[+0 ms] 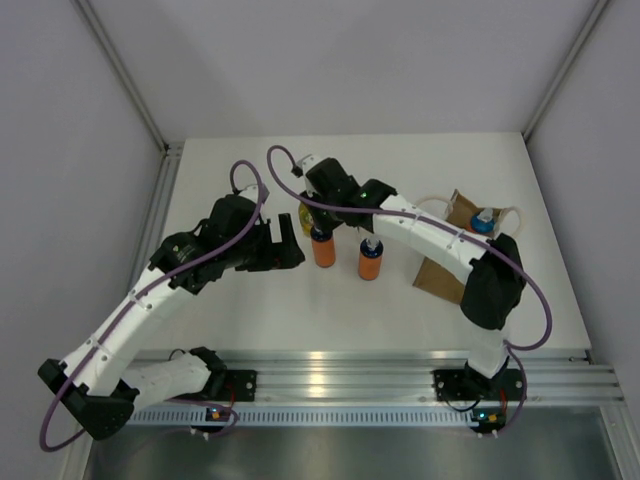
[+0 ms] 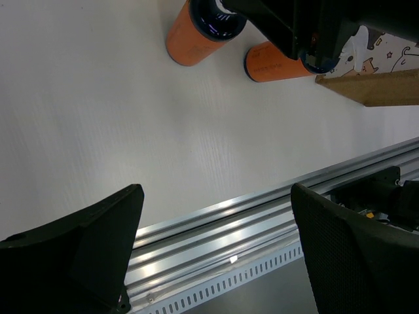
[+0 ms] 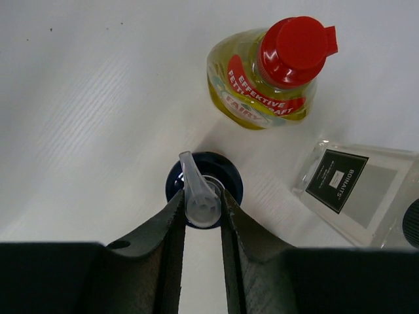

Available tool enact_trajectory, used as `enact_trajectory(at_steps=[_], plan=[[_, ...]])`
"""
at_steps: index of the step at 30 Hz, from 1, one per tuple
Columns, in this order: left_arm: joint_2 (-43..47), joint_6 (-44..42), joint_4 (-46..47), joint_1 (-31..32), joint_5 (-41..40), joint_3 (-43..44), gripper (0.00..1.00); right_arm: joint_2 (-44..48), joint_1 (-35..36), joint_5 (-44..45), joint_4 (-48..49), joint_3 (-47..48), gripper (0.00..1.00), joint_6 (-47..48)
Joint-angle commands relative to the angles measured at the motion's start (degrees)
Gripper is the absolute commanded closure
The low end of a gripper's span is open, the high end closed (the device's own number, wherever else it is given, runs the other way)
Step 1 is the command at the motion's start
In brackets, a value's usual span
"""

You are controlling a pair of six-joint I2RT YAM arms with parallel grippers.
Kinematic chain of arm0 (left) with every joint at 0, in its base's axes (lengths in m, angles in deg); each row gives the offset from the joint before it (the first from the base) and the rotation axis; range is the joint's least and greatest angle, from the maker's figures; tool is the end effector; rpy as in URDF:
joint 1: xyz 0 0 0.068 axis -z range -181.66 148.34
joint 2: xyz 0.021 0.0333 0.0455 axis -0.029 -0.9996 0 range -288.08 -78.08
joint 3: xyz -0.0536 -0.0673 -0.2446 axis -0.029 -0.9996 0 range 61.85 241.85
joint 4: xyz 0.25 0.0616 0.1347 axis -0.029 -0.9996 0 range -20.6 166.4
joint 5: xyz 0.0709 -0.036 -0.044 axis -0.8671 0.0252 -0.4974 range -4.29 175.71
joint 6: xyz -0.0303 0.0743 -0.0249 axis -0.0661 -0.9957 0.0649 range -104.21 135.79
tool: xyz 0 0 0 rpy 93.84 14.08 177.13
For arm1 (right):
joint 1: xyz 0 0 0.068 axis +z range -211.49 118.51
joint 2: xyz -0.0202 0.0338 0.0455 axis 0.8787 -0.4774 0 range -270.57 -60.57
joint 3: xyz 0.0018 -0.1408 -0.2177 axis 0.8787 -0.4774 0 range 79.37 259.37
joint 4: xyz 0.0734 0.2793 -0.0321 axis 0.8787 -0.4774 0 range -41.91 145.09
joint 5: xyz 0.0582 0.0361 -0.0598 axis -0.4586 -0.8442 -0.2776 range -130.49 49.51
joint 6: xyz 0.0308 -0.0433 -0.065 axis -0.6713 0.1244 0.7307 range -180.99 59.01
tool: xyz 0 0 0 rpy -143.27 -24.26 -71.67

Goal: Take the personal care products out of the canvas bag

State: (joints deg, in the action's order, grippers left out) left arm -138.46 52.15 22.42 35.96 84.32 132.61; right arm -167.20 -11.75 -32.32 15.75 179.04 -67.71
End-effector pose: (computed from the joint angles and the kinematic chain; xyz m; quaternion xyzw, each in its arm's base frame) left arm 0.2100 -0.1596 0.3378 0.0054 0.9190 -0.2281 0.3214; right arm 0.3144 0.3551 0.2731 -0.3148 0.8711 0.1174 0.3583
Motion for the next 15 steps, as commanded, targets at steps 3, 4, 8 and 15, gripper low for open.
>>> enact_trajectory(at_steps=[3, 4, 8, 15], plan=[[1.14, 0.64, 2.21, 0.25, -0.02, 0.08, 0.02, 3.97, 1.15, -0.17, 8.48, -2.29, 0.68, -1.01], [0.97, 0.56, 2.3, 0.25, 0.24, 0.08, 0.02, 4.49, 1.15, -0.17, 8.48, -2.56, 0.63, -1.19], [0.44, 0.2, 2.21, 0.25, 1.39, 0.52, 0.02, 7.22, 0.81, 1.14, 8.39, -3.79, 0.52, -1.89], [0.0, -0.15, 2.3, 0.25, 5.6, 1.57, 0.02, 18.9, -5.34, 1.15, 7.43, -9.66, 0.46, -7.95]])
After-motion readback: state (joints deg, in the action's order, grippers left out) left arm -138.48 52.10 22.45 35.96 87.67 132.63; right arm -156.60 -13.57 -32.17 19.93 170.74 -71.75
